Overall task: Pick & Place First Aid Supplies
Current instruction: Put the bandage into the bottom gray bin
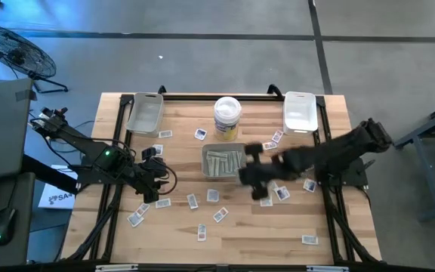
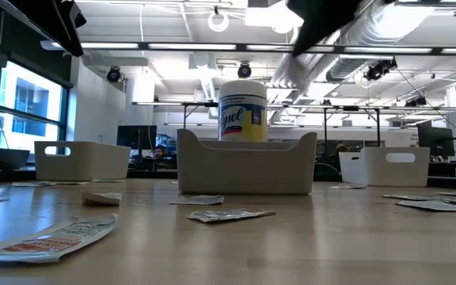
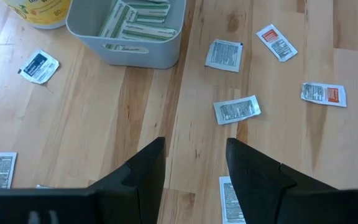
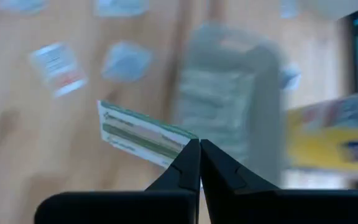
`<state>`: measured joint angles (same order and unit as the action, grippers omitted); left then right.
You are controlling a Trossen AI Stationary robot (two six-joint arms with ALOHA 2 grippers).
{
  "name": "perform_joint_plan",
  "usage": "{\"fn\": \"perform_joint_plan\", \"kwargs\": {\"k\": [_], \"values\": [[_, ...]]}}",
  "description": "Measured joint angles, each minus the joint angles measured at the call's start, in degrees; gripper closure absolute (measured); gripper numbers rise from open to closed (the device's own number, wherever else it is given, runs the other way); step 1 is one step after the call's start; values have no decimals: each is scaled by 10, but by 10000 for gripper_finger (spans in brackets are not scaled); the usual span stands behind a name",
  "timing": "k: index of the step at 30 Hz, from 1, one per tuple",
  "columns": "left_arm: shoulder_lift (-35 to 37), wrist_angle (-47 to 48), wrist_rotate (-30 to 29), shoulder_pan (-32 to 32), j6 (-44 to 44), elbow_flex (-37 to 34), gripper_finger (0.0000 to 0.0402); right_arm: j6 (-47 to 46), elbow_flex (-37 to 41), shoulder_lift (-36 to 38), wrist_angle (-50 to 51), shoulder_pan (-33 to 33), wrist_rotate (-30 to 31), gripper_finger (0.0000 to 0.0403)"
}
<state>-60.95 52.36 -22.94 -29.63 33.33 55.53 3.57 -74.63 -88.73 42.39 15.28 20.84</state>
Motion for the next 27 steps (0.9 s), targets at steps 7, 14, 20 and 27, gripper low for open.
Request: {"fn": "perform_joint_plan", "kwargs": {"k": [7, 14, 20, 27], "values": [[0, 0, 0, 0, 0, 0, 236, 112, -5, -43, -64, -143, -115, 402], [0, 0, 0, 0, 0, 0, 236, 183, -4, -119, -62, -211, -194, 401], [0, 0, 0, 0, 0, 0, 236, 174, -4, -146, -71, -204, -156, 402], [0, 0, 0, 0, 0, 0, 236, 119, -4, -151, -121, -182, -150, 377]]}}
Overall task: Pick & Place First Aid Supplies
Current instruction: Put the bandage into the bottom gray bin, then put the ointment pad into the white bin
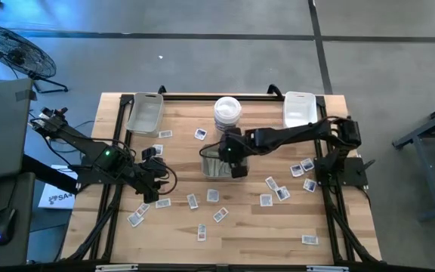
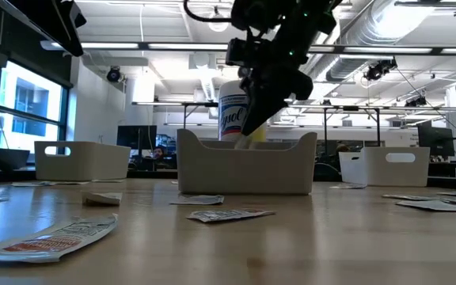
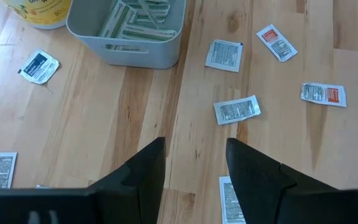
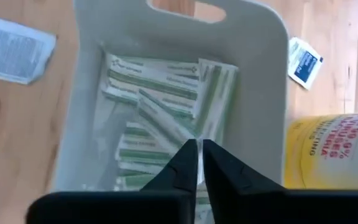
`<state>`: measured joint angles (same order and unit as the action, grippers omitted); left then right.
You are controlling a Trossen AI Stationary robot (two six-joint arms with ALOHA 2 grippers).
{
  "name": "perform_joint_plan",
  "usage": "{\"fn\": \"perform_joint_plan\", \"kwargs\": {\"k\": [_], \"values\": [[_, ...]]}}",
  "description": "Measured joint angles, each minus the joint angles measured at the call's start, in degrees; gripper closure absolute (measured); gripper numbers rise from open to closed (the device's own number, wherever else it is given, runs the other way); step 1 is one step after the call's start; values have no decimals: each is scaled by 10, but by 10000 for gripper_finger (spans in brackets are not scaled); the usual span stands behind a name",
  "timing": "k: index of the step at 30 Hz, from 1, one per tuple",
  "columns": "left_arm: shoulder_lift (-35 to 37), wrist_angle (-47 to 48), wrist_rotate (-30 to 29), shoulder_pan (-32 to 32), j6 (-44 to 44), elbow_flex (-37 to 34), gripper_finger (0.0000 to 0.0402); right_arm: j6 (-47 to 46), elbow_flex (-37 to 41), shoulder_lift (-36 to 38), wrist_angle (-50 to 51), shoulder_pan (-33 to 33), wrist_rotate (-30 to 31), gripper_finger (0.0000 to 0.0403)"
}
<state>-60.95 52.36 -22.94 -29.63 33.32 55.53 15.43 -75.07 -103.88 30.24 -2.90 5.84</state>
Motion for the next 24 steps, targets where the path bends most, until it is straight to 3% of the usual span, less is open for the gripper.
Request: {"fn": "perform_joint_plan", "kwargs": {"k": [5, 12, 20, 24], "values": [[0, 0, 0, 0, 0, 0, 236, -19, 0, 0, -10, 18, 21, 339], [0, 0, 0, 0, 0, 0, 236, -106, -6, 32, 37, 67, 118, 299], [0, 0, 0, 0, 0, 0, 236, -374, -29, 123, 286, 171, 147, 310], [0, 0, 0, 0, 0, 0, 236, -502, -22, 148, 345, 253, 154, 319]]}}
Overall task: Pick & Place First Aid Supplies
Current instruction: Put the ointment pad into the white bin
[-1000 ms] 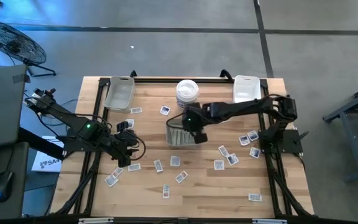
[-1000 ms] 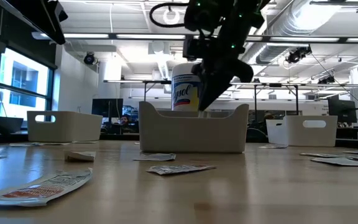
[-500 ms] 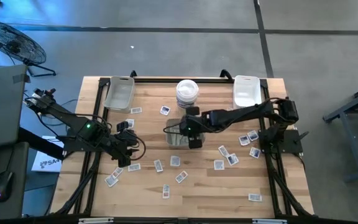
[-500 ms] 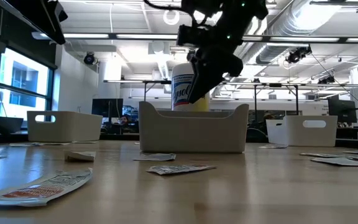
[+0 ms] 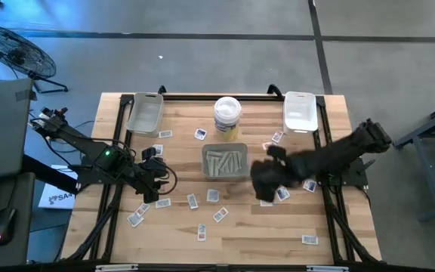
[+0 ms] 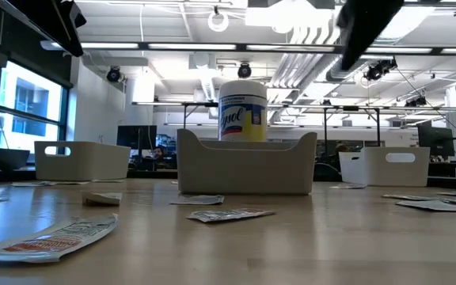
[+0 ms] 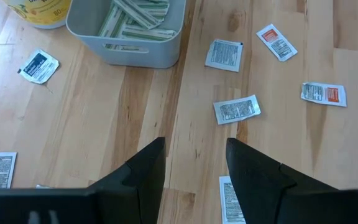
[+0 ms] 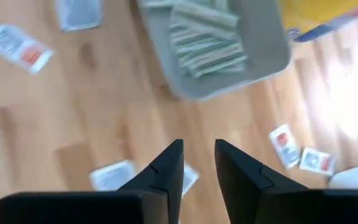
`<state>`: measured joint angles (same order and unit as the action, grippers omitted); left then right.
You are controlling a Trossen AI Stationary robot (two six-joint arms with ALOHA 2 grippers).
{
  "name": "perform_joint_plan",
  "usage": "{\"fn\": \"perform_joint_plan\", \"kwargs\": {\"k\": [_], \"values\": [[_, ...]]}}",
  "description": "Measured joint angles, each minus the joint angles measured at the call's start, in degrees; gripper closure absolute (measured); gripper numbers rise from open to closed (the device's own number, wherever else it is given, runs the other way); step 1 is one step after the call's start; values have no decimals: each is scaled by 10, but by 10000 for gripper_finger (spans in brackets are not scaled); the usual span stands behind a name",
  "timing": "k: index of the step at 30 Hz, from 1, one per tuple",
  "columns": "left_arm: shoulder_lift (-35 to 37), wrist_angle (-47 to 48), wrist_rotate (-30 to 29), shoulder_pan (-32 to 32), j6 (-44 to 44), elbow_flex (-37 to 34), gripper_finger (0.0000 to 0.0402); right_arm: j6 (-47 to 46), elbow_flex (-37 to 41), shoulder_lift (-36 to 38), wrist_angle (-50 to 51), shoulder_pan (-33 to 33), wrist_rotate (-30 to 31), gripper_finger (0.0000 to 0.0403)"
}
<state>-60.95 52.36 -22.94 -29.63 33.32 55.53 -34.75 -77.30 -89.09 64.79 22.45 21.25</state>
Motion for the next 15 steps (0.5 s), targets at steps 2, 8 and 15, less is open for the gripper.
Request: {"fn": "perform_joint_plan", "kwargs": {"k": [2, 8, 15], "values": [[0, 0, 0, 0, 0, 0, 236, -25, 18, 4, -7, 47, 2, 319], [0, 0, 0, 0, 0, 0, 236, -138, 113, 4, -98, 129, 1, 306], [0, 0, 0, 0, 0, 0, 236, -201, 241, 3, -135, 144, 0, 289]]}}
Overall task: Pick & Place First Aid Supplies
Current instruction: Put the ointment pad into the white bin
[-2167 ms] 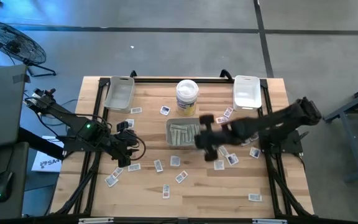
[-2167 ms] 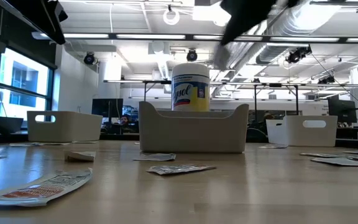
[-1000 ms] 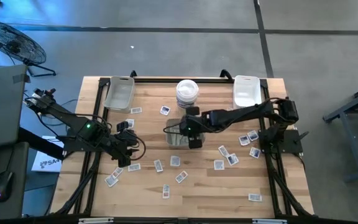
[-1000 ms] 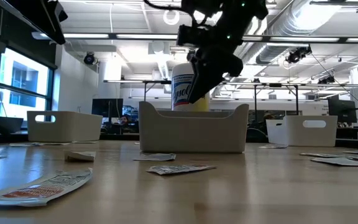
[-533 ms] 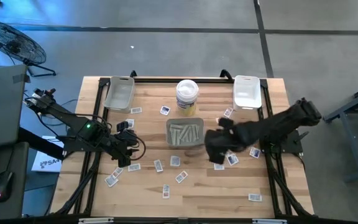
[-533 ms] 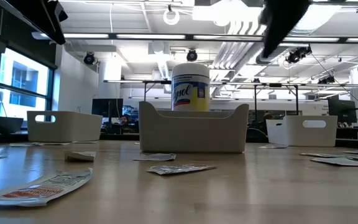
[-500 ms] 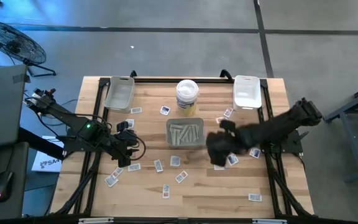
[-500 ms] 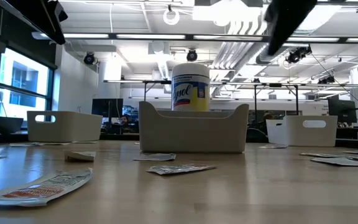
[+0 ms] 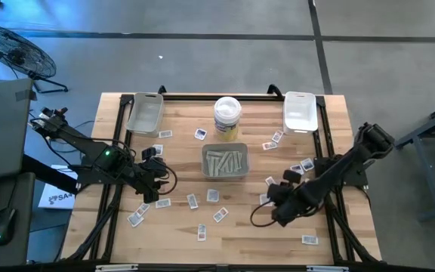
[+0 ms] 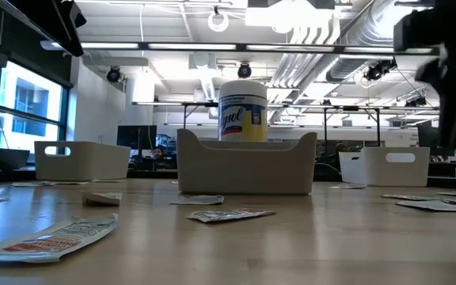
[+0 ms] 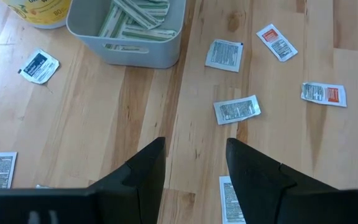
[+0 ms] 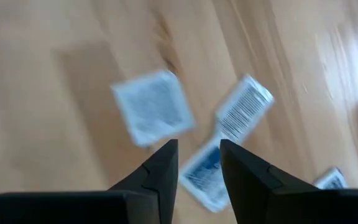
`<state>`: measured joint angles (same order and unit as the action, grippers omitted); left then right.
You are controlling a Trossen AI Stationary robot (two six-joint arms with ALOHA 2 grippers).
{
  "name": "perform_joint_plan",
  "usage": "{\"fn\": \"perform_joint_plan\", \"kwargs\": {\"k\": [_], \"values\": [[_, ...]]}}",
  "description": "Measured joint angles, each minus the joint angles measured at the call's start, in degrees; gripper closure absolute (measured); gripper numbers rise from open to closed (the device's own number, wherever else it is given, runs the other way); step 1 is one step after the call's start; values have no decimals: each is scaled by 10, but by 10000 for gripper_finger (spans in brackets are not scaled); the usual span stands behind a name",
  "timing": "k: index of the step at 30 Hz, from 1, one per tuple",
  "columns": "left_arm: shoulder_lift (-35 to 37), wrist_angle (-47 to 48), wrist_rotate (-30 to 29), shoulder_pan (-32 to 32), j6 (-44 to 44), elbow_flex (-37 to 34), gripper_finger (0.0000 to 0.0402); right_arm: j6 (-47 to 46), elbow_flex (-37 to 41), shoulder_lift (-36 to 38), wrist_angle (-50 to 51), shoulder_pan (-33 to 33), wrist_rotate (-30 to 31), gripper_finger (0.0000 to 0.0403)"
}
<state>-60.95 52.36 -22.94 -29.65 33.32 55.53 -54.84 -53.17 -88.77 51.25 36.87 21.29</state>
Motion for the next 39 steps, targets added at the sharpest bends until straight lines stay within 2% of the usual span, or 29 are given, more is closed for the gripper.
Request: {"fn": "perform_joint_plan", "kwargs": {"k": [5, 8, 15, 23, 31, 35, 39], "values": [[0, 0, 0, 0, 0, 0, 236, 74, 79, 0, -93, -8, 2, 298], [0, 0, 0, 0, 0, 0, 236, 87, 108, 0, -151, -24, -9, 305], [0, 0, 0, 0, 0, 0, 236, 84, 135, 2, -180, -59, -21, 321], [0, 0, 0, 0, 0, 0, 236, 84, 138, 2, -187, -73, -39, 342], [0, 0, 0, 0, 0, 0, 236, 84, 139, 1, -198, -73, -39, 397], [0, 0, 0, 0, 0, 0, 236, 83, 133, 0, -202, -74, -33, 397], [0, 0, 0, 0, 0, 0, 236, 83, 92, -2, -184, -75, -8, 400]]}}
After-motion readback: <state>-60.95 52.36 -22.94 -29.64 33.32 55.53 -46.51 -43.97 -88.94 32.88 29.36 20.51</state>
